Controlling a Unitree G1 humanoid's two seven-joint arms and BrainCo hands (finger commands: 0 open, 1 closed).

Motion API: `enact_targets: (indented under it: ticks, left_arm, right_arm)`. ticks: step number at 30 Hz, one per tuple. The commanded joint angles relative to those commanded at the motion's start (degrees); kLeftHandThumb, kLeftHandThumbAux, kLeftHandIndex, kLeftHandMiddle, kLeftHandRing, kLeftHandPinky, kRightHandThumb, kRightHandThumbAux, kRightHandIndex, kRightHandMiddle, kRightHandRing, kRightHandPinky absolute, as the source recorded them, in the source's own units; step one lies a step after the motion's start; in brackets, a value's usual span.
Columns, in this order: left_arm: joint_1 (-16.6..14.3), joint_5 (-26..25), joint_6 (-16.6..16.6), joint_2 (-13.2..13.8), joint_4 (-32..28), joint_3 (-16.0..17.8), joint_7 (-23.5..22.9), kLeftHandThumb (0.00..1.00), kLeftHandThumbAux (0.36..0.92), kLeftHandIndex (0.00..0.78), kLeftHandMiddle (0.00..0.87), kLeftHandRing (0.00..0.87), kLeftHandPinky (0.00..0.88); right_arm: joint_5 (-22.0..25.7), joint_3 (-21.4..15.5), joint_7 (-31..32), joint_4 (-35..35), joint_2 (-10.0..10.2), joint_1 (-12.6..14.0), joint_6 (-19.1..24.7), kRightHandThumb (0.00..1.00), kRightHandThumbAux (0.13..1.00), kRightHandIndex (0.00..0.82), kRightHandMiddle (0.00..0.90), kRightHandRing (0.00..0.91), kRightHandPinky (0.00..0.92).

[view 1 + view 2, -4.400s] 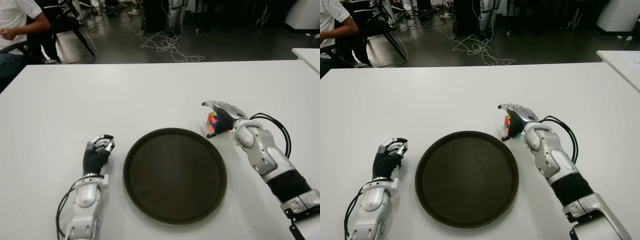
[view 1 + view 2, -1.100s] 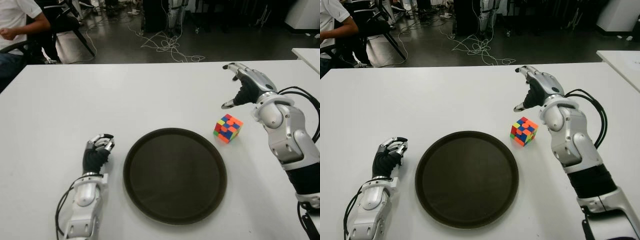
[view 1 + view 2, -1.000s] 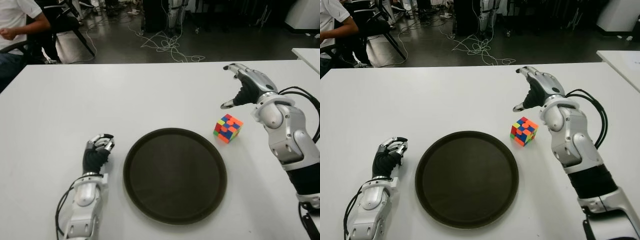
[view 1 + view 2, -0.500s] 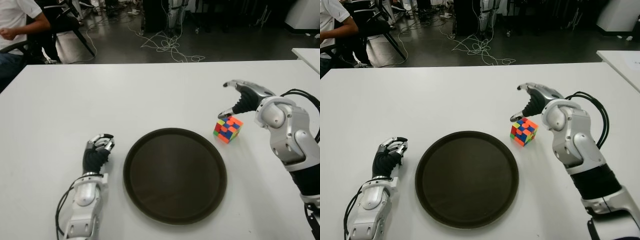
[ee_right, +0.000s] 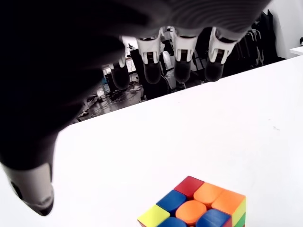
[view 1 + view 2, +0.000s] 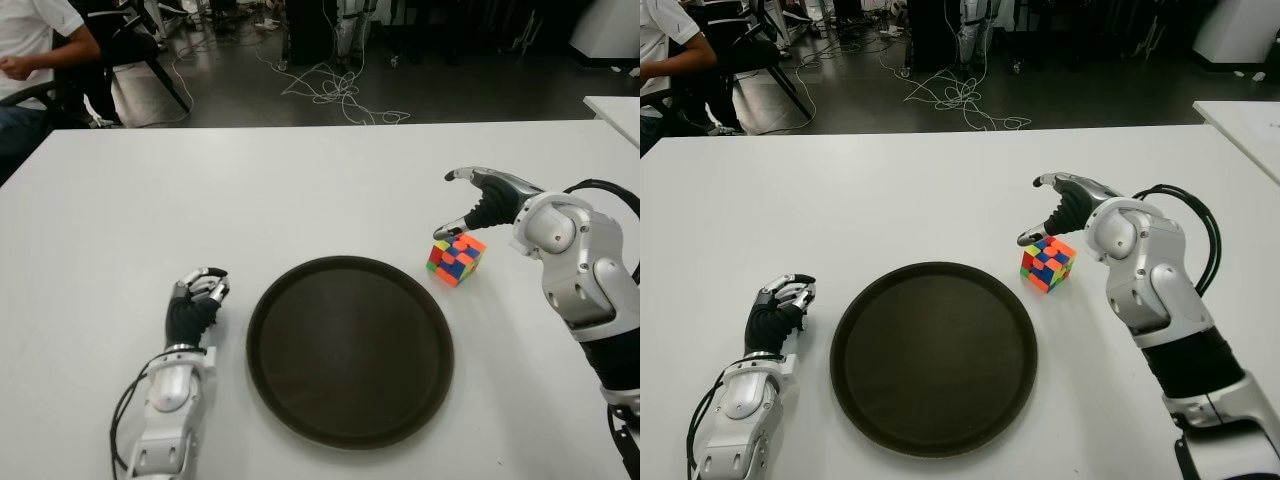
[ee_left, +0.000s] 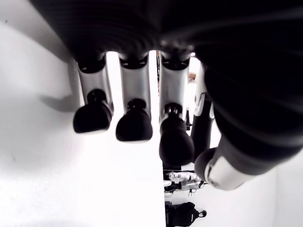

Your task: Pick up the Rubik's Cube and put it in the plate

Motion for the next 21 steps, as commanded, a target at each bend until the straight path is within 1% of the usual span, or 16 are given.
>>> enact_targets:
  ticks: [9, 19, 21]
  left_arm:
    - [0.01, 0.00, 0.39, -0.13, -0.18, 0.04, 0.15, 0.709, 0.705, 0.444, 0.803, 0.814, 0.802]
    - [-0.09, 0.10, 0.60, 0.09, -0.10, -0.05, 0.07, 0.711, 0.704, 0.444, 0.807, 0.818, 0.809]
    - [-0.08, 0.06, 0.55, 0.14, -0.08, -0.08, -0.02, 0.711, 0.704, 0.444, 0.807, 0.818, 0.807]
  right_arm:
    - [-0.56, 0.90, 1.26, -1.03, -0.40, -0.13, 1.99, 0.000, 0.662, 0.000, 0.000, 0.000, 0.000]
    - [-0.83, 1.88, 2.31, -0.73, -0.73, -0.51, 3.36, 0.000, 0.624, 0.000, 0.000, 0.000, 0.000]
    - [-0.59, 1.81, 2.09, -1.00, -0.65, -0.12, 3.43, 0.000, 0.617, 0.000, 0.000, 0.000, 0.000]
